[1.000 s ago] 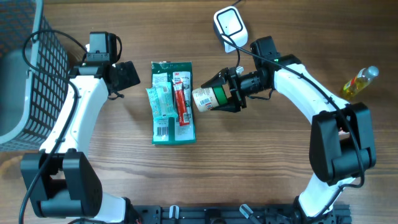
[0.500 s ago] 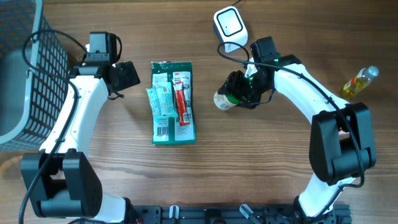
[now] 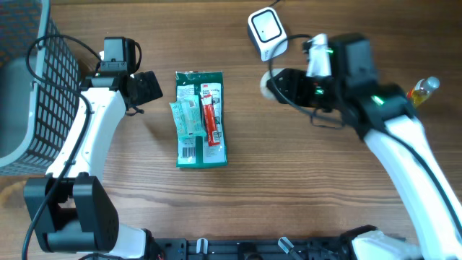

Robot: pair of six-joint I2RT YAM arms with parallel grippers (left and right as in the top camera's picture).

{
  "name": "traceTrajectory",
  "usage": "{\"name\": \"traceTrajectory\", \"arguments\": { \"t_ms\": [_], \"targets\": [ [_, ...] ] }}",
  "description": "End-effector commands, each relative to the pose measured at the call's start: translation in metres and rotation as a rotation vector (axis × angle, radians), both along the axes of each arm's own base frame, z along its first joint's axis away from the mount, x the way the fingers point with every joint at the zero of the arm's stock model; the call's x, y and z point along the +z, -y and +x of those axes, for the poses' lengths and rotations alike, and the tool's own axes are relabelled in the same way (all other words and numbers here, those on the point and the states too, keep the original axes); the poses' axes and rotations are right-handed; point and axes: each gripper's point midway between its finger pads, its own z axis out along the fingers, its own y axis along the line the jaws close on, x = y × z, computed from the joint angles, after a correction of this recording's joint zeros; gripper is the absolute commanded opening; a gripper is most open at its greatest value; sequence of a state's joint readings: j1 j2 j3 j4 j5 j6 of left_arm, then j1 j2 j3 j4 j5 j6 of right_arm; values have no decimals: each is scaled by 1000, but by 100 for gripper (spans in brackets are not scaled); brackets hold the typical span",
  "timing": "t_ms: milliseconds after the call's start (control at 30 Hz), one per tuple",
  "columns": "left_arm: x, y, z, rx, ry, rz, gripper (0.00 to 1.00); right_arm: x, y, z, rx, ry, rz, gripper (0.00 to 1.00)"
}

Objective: Scan the item barcode
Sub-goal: 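Carry the jar toward the white scanner with the right gripper, then hold the jar label in front of the white scanner, right gripper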

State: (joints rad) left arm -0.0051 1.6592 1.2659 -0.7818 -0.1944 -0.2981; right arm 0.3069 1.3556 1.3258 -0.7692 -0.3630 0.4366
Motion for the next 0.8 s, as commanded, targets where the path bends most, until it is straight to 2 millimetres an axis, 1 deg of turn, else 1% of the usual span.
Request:
{"name": "traceTrajectory", "arguments": {
  "t_ms": [0, 33, 67, 100, 133, 267, 333, 367, 400, 467, 533, 600, 633, 700, 767],
  "targets": [
    [-4, -3, -1, 7, -12, 8, 100, 38, 13, -3, -4, 172, -55, 10],
    [-4, -3, -1, 7, -12, 8, 100, 41, 13, -5, -4, 177, -52, 9],
    [-4, -3, -1, 7, -12, 8, 100, 39, 14, -6, -5, 169, -54, 7],
    [-4, -3, -1, 7, -12, 8, 100, 34, 14, -5, -2, 153, -62, 5],
    [-4, -3, -1, 7, -12, 8, 100, 31, 13, -4, -2, 146, -64, 5],
    [-4, -3, -1, 7, -12, 8, 100, 1, 8, 10, -4, 60, -83, 4],
    [-4, -3, -1, 7, -12, 8, 100, -10, 7, 15, -9, 10, -97, 4],
    [-4, -3, -1, 7, -12, 8, 100, -11, 7, 19, -9, -15, -110, 4],
    [-4, -3, -1, 7, -12, 8, 100, -10, 6, 22, -1, -36, -126, 4],
    [-4, -3, -1, 7, -12, 8, 100, -4, 12, 32, -16, -83, -193, 4],
    [-4, -3, -1, 7, -12, 8, 100, -4, 10, 37, 14, -118, -230, 4],
    [-4, -2, -1, 7, -12, 7, 100, -12, 11, 40, 31, -164, -263, 4],
    [-4, -3, -1, 7, -12, 8, 100, -20, 13, 41, 24, -187, -284, 4],
    [-4, -3, -1, 7, -12, 8, 100, -32, 16, 51, 7, -195, -318, 4],
    [-4, -3, -1, 7, -12, 8, 100, -38, 15, 71, -8, -147, -330, 4]
  ]
}}
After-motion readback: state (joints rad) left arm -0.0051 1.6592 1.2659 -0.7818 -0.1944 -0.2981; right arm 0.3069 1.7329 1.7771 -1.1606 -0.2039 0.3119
